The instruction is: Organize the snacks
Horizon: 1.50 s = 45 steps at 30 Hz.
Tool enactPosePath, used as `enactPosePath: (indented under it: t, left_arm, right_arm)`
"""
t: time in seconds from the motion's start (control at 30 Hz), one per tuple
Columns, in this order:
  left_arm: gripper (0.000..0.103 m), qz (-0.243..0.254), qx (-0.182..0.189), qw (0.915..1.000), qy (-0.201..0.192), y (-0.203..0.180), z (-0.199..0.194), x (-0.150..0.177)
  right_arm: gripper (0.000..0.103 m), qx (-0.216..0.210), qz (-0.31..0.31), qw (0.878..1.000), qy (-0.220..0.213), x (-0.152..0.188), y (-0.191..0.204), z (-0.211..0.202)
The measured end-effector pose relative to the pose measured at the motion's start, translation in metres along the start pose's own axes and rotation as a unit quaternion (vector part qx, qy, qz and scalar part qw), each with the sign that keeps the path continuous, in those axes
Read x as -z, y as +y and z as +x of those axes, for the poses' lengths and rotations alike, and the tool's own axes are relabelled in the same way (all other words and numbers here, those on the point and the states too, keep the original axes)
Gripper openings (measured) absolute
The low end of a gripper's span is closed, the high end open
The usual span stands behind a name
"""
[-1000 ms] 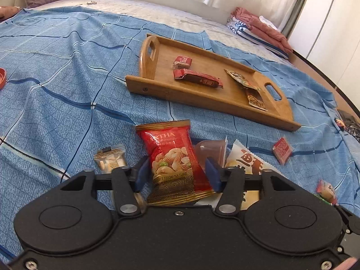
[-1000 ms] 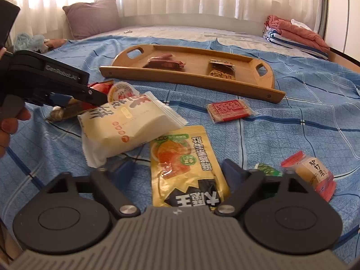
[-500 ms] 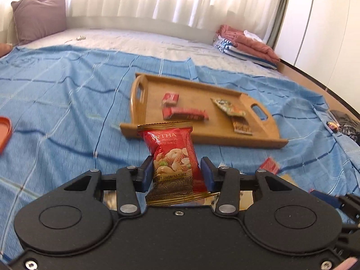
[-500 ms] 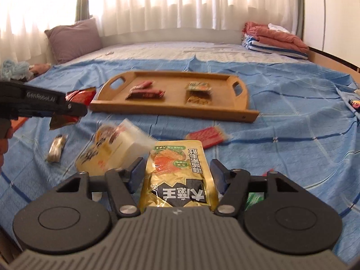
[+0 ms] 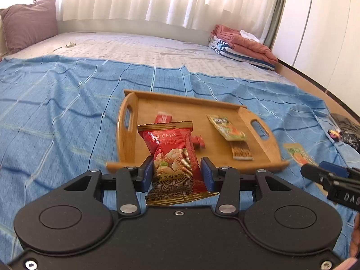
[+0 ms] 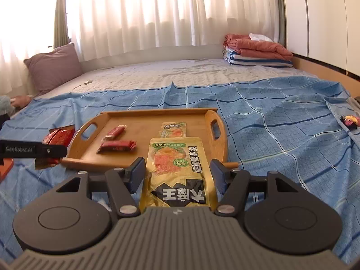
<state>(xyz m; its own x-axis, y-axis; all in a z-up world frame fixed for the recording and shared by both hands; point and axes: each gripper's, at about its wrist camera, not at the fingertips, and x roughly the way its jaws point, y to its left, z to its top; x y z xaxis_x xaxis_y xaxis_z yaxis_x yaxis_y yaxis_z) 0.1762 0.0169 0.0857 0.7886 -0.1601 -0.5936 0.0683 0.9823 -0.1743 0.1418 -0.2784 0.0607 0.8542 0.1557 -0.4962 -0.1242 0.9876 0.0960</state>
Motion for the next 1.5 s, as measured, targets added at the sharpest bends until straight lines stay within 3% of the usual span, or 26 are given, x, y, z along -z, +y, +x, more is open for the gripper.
enactPosePath:
  t: [0.37,0.73,1.17,1.5]
  left_arm:
    - [0.042,0.010,-0.012,0.9992,0.037,0.003,0.078,-0.054]
    - [0.042,0.001,-0.020,0.9971,0.074,0.004,0.158,-0.070]
    - [0.042,0.013,-0.027,0.9961,0.082,-0.010,0.213,-0.075]
    - [0.042,0.034,-0.030,0.9958,0.080,-0.016,0.224,-0.071]
  right_arm:
    - [0.065,0.008,0.054,0.997,0.061,-0.050,-0.020,0.099]
    - [0.066,0.027,0.066,0.993,0.096,-0.078,-0.022,0.177]
    - [0.066,0.035,0.069,0.989,0.127,-0.074,-0.028,0.235]
    - [0.066,0.033,0.073,0.988,0.132,-0.061,-0.031,0.250]
